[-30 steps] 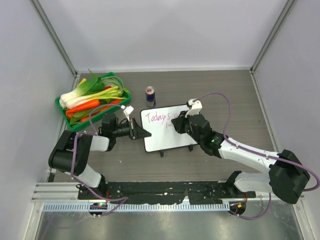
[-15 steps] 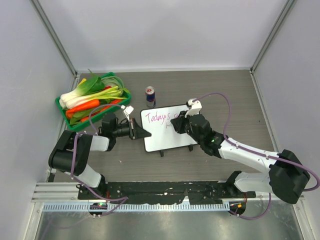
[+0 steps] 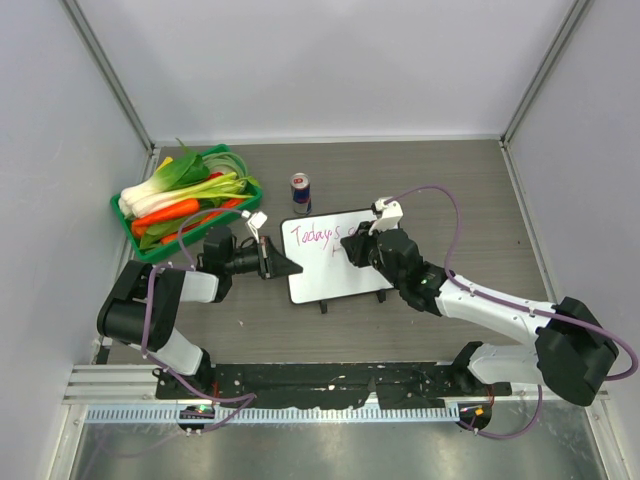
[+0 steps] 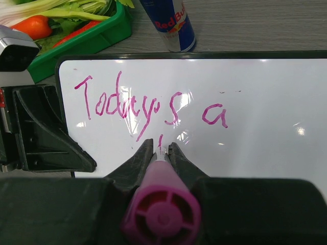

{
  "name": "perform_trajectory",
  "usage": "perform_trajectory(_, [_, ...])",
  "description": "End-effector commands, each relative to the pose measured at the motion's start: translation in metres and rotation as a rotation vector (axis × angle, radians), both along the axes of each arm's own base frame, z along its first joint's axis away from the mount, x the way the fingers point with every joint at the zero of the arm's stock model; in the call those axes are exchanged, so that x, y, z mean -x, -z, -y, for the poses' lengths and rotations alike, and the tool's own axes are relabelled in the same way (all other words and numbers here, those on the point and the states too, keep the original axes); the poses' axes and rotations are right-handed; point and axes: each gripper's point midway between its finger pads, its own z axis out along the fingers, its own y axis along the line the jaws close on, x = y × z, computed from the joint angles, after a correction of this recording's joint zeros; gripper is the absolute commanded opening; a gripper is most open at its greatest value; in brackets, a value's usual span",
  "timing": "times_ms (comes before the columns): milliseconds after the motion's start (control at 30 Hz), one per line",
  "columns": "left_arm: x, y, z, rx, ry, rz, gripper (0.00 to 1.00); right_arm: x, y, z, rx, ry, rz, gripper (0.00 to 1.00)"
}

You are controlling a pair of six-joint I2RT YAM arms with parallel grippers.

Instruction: Write a sentence on the whiteboard

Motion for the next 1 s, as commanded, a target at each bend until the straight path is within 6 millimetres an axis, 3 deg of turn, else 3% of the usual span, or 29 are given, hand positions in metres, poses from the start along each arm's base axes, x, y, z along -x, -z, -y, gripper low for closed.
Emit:
perform_trajectory(0, [-0.008,0.017,-0.004,-0.053,-0.055,-0.042,0.00,-0.008,-0.010,0.004,0.005,0.046,0.033,0.01])
perform_trajectory(567, [-0.007,0.017,-0.004,-0.053,-0.053,-0.044,0.00,0.003,0.004,0.015,0.060,0.030,0.004,0.01])
perform_trajectory(967, [-0.007,0.017,-0.003,-0.053,-0.052,-0.044,0.00,0.009,0.008,-0.005,0.000,-0.049,-0.020,0.01])
